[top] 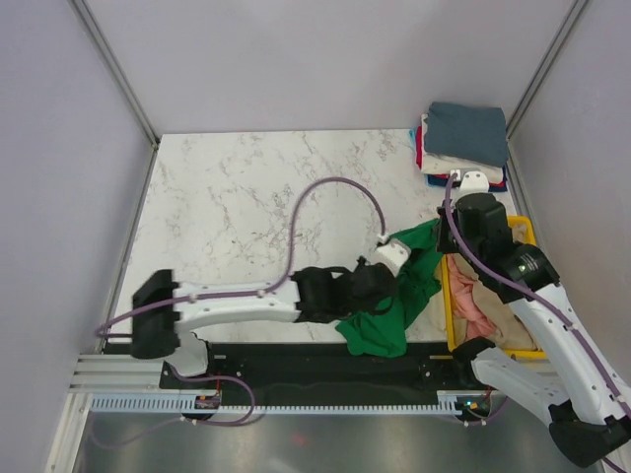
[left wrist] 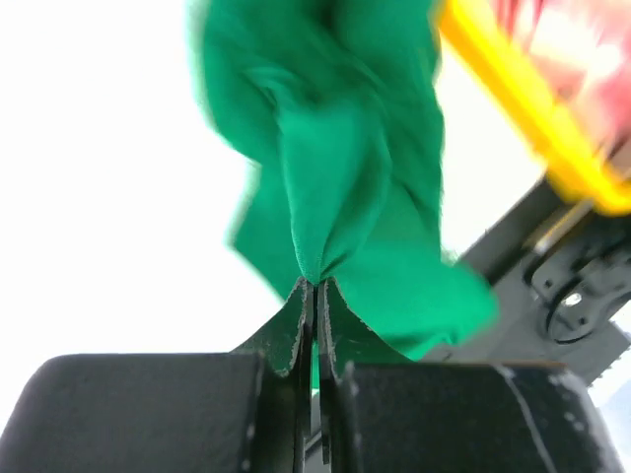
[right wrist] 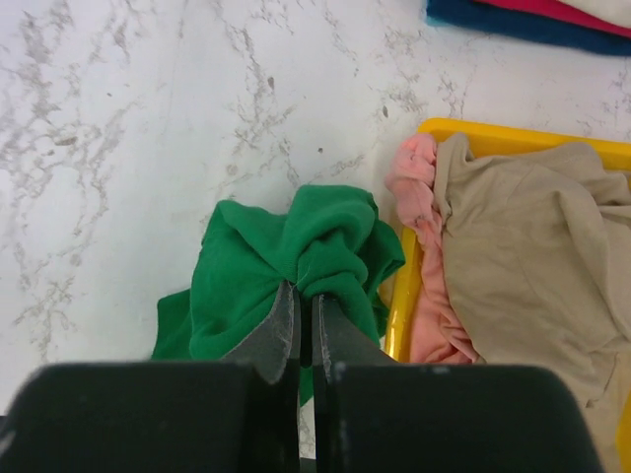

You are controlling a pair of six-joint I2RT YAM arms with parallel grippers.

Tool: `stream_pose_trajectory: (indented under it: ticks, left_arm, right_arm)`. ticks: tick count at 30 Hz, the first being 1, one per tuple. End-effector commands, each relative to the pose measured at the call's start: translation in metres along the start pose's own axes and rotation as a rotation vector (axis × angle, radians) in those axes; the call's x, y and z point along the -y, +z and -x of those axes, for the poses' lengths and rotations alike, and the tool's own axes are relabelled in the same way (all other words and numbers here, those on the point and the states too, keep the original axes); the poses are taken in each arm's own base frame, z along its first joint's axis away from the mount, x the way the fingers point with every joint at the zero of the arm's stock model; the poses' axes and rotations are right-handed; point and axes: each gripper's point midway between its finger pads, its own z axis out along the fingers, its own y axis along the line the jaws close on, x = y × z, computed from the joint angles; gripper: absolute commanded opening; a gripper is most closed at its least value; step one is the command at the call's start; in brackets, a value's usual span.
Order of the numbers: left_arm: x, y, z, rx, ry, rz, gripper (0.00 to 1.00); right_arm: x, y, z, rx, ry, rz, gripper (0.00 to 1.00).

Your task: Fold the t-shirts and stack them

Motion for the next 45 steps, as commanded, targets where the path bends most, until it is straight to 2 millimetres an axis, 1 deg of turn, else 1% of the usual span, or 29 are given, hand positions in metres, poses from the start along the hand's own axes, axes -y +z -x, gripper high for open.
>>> stream_pose_trajectory:
  ticks: [1, 2, 3, 5, 8, 10, 11, 12, 15, 22, 24, 25, 26, 27, 30, 31, 32, 33, 35, 36, 37, 38, 39, 40, 41, 42, 43, 44, 45]
  left_arm:
    - [-0.08, -0.111, 0.075, 0.24, 0.041, 0.237, 0.02]
    - [-0.1, -0.143, 0.083, 0.268, 0.043, 0.274, 0.02]
    - [-0.116, -0.17, 0.101, 0.32, 0.044, 0.33, 0.02]
    - [-0.14, -0.215, 0.117, 0.393, 0.014, 0.366, 0.02]
    - [-0.167, -0.264, 0.135, 0.472, 0.026, 0.421, 0.02]
    - [-0.196, -0.31, 0.147, 0.542, 0.05, 0.491, 0.02]
    - [-0.196, -0.311, 0.147, 0.543, 0.051, 0.492, 0.02]
    - [-0.21, -0.332, 0.153, 0.565, 0.059, 0.546, 0.02]
    - [-0.237, -0.37, 0.163, 0.54, 0.207, 0.695, 0.02]
    - [-0.263, -0.421, 0.177, 0.597, 0.219, 0.798, 0.02]
    - [-0.267, -0.432, 0.182, 0.65, 0.208, 0.793, 0.02]
    - [-0.266, -0.434, 0.186, 0.671, 0.214, 0.791, 0.02]
    - [-0.27, -0.452, 0.196, 0.788, 0.112, 0.772, 0.02]
    - [-0.263, -0.442, 0.2, 0.78, 0.232, 0.796, 0.02]
    - [-0.247, -0.428, 0.221, 0.795, 0.317, 0.817, 0.02]
    - [-0.244, -0.424, 0.226, 0.782, 0.336, 0.825, 0.02]
    - [-0.246, -0.427, 0.233, 0.786, 0.33, 0.832, 0.02]
    - [-0.247, -0.4, 0.239, 0.722, 0.379, 0.847, 0.02]
    - [-0.254, -0.374, 0.252, 0.707, 0.4, 0.784, 0.02]
    - [-0.281, -0.353, 0.247, 0.647, 0.352, 0.828, 0.02]
    - [-0.295, -0.328, 0.244, 0.59, 0.354, 0.823, 0.02]
    - [-0.311, -0.307, 0.24, 0.522, 0.344, 0.813, 0.02]
    - [-0.35, -0.285, 0.227, 0.435, 0.308, 0.849, 0.02]
    - [-0.382, -0.231, 0.216, 0.31, 0.3, 0.856, 0.02]
    - [-0.414, -0.214, 0.208, 0.253, 0.248, 0.88, 0.02]
    - [-0.467, -0.195, 0.185, 0.201, 0.07, 0.896, 0.05]
    - [-0.493, -0.139, 0.137, 0.001, -0.04, 0.832, 0.12]
    - [-0.499, -0.138, 0.16, 0.099, -0.222, 0.773, 0.46]
    - [-0.51, -0.136, 0.146, 0.045, -0.303, 0.777, 0.57]
  right_arm:
    - [-0.01, -0.034, 0.046, 0.201, 0.054, 0.098, 0.0]
    - [-0.014, -0.041, 0.054, 0.244, 0.067, 0.129, 0.0]
    - [-0.015, -0.045, 0.056, 0.265, 0.07, 0.144, 0.0]
    - [-0.019, -0.064, 0.068, 0.351, 0.085, 0.202, 0.0]
    - [-0.021, -0.086, 0.078, 0.447, 0.097, 0.255, 0.0]
    - [-0.024, -0.107, 0.084, 0.514, 0.092, 0.307, 0.0]
    - [-0.022, -0.114, 0.086, 0.543, 0.094, 0.313, 0.0]
    - [-0.022, -0.121, 0.088, 0.566, 0.095, 0.324, 0.0]
    - [-0.014, -0.152, 0.095, 0.668, 0.097, 0.336, 0.0]
    - [-0.017, -0.217, 0.095, 0.894, 0.067, 0.487, 0.0]
    - [-0.018, -0.225, 0.099, 0.94, 0.07, 0.509, 0.0]
    - [-0.019, -0.219, 0.103, 0.929, 0.088, 0.503, 0.0]
    - [-0.011, -0.215, 0.112, 0.926, 0.134, 0.445, 0.0]
    - [-0.014, -0.186, 0.12, 0.844, 0.144, 0.398, 0.0]
    - [-0.011, -0.132, 0.134, 0.699, 0.191, 0.257, 0.0]
    - [-0.022, -0.088, 0.134, 0.588, 0.179, 0.221, 0.0]
    - [-0.027, -0.075, 0.14, 0.559, 0.204, 0.216, 0.0]
    - [-0.036, -0.034, 0.137, 0.462, 0.203, 0.179, 0.0]
    - [-0.041, -0.005, 0.144, 0.394, 0.245, 0.141, 0.0]
    - [-0.04, 0.04, 0.134, 0.289, 0.25, 0.098, 0.0]
    - [-0.036, 0.063, 0.124, 0.21, 0.269, 0.067, 0.0]
    - [-0.033, 0.076, 0.134, 0.186, 0.304, 0.058, 0.02]
    - [-0.018, 0.13, 0.114, 0.062, 0.345, 0.002, 0.07]
    - [-0.017, 0.142, 0.121, 0.012, 0.369, 0.012, 0.4]
    - [-0.008, 0.159, 0.116, -0.042, 0.383, -0.023, 0.61]
    - [0.005, 0.19, 0.099, -0.128, 0.39, -0.076, 0.78]
    - [0.007, 0.192, 0.099, -0.152, 0.389, -0.088, 0.91]
    - [0.006, 0.187, 0.118, -0.112, 0.386, -0.076, 0.94]
    - [0.003, 0.177, 0.129, -0.083, 0.38, -0.054, 0.98]
